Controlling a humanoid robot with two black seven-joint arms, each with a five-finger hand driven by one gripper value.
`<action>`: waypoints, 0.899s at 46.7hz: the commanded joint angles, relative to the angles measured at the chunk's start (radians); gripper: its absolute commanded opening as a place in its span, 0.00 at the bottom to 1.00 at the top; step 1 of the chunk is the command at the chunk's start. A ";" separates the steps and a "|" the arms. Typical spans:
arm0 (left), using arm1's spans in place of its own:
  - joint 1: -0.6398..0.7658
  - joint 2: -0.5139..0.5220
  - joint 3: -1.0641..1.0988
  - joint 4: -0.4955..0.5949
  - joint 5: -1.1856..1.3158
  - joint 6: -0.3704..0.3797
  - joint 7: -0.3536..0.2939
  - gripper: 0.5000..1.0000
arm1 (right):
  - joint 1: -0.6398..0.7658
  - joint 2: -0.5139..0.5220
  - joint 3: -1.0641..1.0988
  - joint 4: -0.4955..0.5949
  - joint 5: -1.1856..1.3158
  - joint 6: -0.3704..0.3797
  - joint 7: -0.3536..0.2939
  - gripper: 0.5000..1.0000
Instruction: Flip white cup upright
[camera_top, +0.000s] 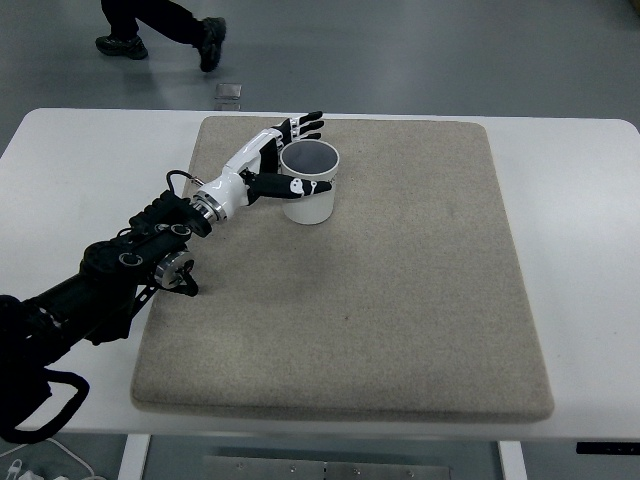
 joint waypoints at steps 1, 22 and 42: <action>0.001 0.001 -0.007 -0.020 0.000 0.000 0.000 0.99 | 0.000 0.000 0.000 0.000 0.000 0.000 0.000 0.86; -0.008 0.020 -0.140 -0.089 -0.011 -0.008 0.000 0.99 | -0.003 0.000 0.000 0.000 0.000 -0.003 -0.001 0.86; -0.091 0.006 -0.153 0.053 -0.256 0.009 0.000 0.99 | -0.003 0.000 0.000 0.000 0.000 -0.005 -0.001 0.86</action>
